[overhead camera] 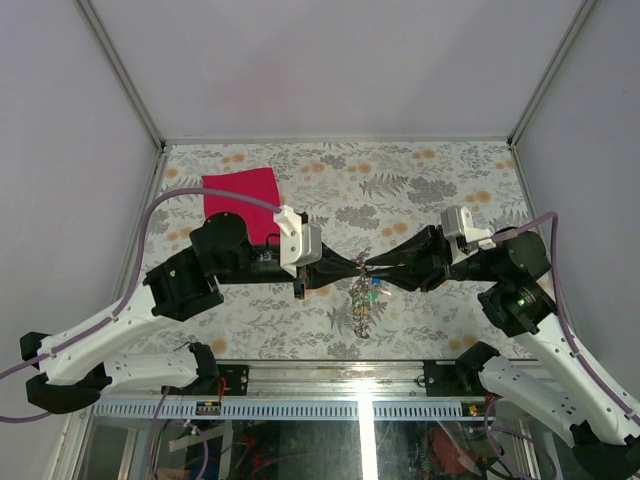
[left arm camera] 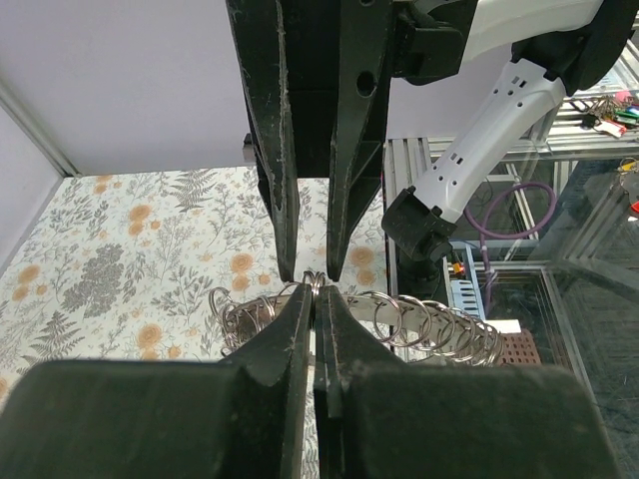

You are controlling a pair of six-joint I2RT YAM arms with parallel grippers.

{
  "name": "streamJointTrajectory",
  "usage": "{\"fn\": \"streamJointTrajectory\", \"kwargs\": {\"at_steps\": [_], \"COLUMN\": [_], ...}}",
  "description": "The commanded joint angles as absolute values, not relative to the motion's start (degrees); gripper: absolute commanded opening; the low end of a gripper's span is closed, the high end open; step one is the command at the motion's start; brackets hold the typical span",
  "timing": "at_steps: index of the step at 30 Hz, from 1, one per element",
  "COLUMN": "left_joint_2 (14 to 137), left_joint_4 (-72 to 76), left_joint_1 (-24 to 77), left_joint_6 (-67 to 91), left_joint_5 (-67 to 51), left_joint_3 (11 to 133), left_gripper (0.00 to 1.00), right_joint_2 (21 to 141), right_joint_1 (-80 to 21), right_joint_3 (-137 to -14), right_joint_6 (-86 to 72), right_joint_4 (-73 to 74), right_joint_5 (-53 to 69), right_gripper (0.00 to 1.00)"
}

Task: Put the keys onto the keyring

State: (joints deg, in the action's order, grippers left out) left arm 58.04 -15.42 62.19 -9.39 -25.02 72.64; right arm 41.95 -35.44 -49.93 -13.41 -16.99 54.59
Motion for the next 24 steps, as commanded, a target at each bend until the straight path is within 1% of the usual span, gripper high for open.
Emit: {"fn": "streamJointTrajectory", "kwargs": {"at_steps": [1,7,13,17,24], "left_joint_2": [58.13,58.35,58.34,58.46,58.79], "left_joint_4": [-12.04,-12.39,-12.78,-12.7,-12.49], "left_joint_1": [61.91,61.88,61.94,61.92,61.93], "left_joint_6": [-8.88,-9.08,-9.14,-9.2,-8.99], "left_joint_5": [-26.94,-27.43,-27.33,-27.67,-28.33], "left_joint_3": [75.56,75.74,75.84,75.9,76.18], "left_gripper": [0.0,0.0,0.0,0.0,0.0], "right_joint_2": [42.33,42.58,41.91,42.16,42.77], "right_joint_1": [-35.24,-35.24,-35.25,-35.26,-35.29], "right_joint_3": [-50.36,-50.3,-50.23,-50.27,-50.29], "right_joint_6": [-12.83,-12.48,-11.22,-11.35,-12.09], "right_joint_4": [-19.42,-19.36,-18.7,-18.44,-19.21], "right_joint_5": [54.17,54.07,52.91,53.44,54.76], "right_gripper": [0.28,0.28,0.31,0.3,0.24]}}
